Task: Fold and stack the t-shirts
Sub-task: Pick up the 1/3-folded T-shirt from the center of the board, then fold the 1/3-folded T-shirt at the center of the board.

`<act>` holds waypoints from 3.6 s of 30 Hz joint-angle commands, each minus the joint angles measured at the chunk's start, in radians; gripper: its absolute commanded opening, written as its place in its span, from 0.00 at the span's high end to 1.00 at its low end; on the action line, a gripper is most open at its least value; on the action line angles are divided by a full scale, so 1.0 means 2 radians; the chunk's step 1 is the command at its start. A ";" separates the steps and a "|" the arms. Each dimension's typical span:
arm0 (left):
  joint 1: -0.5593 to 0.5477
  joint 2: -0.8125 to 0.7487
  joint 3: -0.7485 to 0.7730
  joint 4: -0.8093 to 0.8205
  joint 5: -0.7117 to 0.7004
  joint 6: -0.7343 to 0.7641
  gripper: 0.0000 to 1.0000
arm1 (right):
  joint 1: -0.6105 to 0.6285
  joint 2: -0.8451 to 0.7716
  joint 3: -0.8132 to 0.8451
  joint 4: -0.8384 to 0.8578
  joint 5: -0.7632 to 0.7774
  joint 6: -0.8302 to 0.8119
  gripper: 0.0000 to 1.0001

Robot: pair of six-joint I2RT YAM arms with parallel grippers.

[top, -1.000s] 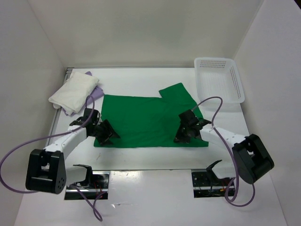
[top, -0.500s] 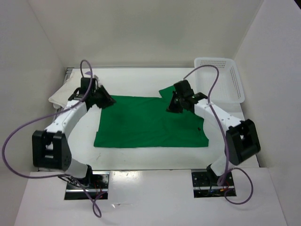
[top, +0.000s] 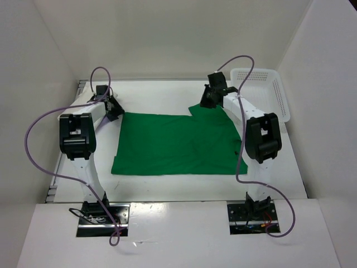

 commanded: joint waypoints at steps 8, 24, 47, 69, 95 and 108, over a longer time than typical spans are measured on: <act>0.000 0.049 0.037 0.046 0.002 0.016 0.44 | -0.009 0.109 0.130 0.001 0.016 -0.023 0.83; -0.030 0.059 0.048 0.045 0.005 0.016 0.60 | -0.058 0.237 0.296 -0.084 0.104 -0.017 0.63; -0.030 -0.008 0.004 0.059 0.000 0.011 1.00 | -0.072 0.351 0.456 -0.169 0.167 -0.007 0.58; -0.030 -0.048 -0.036 0.069 0.020 0.002 1.00 | -0.067 0.318 0.430 -0.167 0.111 0.003 0.78; -0.030 -0.139 -0.084 0.050 0.029 -0.002 1.00 | -0.067 -0.023 0.045 -0.078 0.107 0.012 1.00; -0.011 -0.199 -0.133 0.023 0.034 0.002 1.00 | -0.072 -0.271 -0.220 -0.073 0.092 0.037 1.00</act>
